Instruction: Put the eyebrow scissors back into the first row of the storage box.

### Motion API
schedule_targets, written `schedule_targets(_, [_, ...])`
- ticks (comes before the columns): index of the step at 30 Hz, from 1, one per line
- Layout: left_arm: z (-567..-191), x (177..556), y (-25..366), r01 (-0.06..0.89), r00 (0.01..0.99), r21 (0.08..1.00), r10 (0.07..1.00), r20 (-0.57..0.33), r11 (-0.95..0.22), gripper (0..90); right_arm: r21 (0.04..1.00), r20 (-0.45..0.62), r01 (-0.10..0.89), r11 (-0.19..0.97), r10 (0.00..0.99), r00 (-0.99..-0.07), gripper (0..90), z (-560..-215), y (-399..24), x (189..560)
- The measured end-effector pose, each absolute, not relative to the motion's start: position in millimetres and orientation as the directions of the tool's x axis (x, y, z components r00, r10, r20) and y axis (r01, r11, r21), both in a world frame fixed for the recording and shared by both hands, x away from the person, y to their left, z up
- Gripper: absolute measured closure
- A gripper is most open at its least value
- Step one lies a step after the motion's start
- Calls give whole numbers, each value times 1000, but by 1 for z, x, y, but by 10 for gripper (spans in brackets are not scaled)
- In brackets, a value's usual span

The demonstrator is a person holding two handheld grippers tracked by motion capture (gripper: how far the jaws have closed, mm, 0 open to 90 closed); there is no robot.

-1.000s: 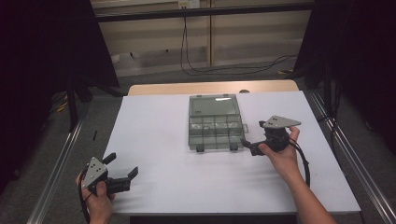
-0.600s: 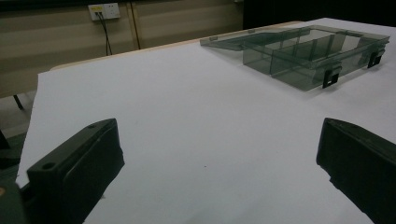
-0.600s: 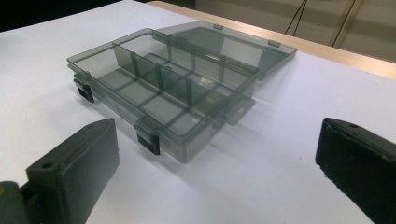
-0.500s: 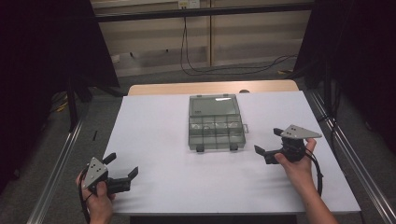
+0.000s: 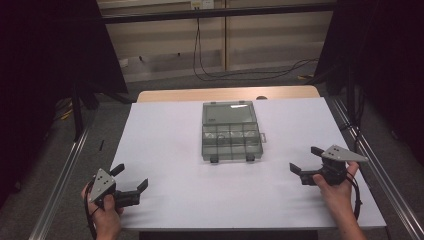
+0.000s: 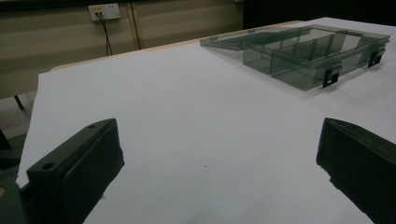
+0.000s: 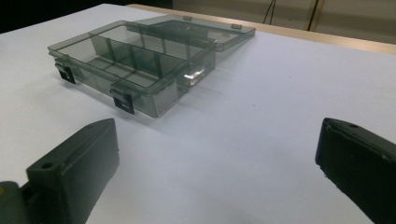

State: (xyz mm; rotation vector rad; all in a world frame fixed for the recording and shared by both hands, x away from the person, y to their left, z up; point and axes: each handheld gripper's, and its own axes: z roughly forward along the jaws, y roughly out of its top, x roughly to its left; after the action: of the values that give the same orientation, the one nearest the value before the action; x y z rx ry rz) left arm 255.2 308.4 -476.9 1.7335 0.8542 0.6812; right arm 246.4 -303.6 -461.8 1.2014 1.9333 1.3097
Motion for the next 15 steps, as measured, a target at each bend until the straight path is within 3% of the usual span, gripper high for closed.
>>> schedule_targets(15, [-477, 255, 309, 221, 588, 954, 808, 35, -203, 0, 915, 72, 391, 101, 912, -404, 0, -467, -339, 216])
